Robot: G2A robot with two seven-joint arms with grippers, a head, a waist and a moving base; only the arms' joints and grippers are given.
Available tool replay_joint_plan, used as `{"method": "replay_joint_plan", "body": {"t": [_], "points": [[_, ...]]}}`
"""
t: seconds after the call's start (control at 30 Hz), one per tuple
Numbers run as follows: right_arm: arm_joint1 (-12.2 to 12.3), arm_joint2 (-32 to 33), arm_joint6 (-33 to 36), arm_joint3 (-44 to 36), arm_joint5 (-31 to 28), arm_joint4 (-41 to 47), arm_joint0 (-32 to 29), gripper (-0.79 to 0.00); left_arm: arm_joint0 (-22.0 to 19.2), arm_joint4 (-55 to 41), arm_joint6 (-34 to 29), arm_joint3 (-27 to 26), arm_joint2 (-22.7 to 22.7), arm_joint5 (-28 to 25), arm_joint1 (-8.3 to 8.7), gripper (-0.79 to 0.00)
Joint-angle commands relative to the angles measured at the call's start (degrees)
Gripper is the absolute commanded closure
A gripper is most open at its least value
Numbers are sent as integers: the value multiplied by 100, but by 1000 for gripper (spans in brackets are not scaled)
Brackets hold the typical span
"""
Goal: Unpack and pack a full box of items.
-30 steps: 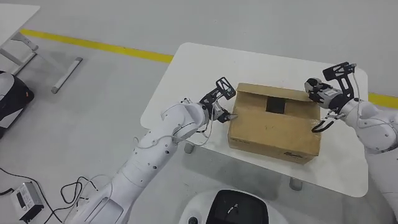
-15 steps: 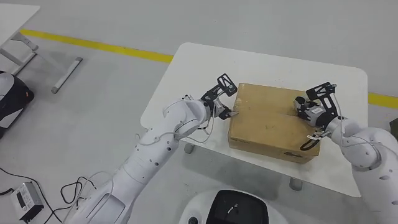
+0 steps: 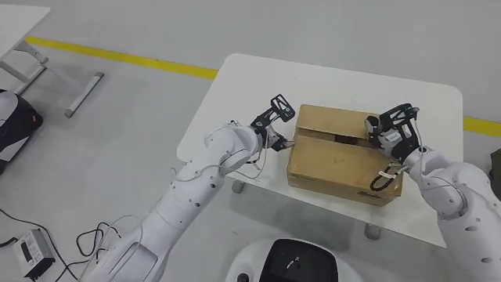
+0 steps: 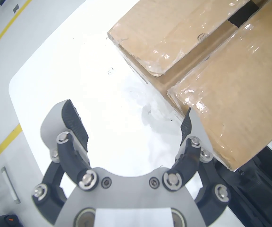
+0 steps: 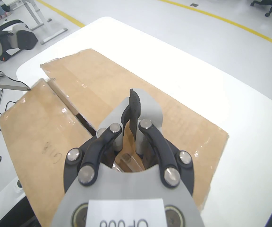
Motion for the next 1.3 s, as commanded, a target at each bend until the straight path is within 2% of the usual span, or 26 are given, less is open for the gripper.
{"method": "replay_joint_plan", "body": {"t": [0.0, 0.37, 0.6, 0.7, 0.8, 0.93, 1.27], "points": [[7, 2, 47, -39, -11, -86, -62, 0, -59, 12, 24, 51, 52, -14, -12, -785], [-68, -194, 114, 92, 83, -139, -187, 0, -155, 183, -140, 103, 98, -96, -14, -785], [-106, -202, 95, 174, 74, -124, -148, 0, 188, 1097, -441, -609, -184, -286, 123, -785], [-116, -201, 95, 198, 37, -133, -140, 0, 410, 1631, -446, -758, -207, -354, 172, -785], [-127, -205, 93, 239, 12, -148, -127, 0, 537, 1739, -281, -646, -136, -287, 167, -785], [-142, -215, 106, 280, -20, -168, -114, 0, 493, 1809, 0, -349, 90, -130, 113, -785], [-183, -234, 149, 374, -38, -198, -84, 0, -25, 1565, 719, 648, 504, 31, -62, -785]]}}
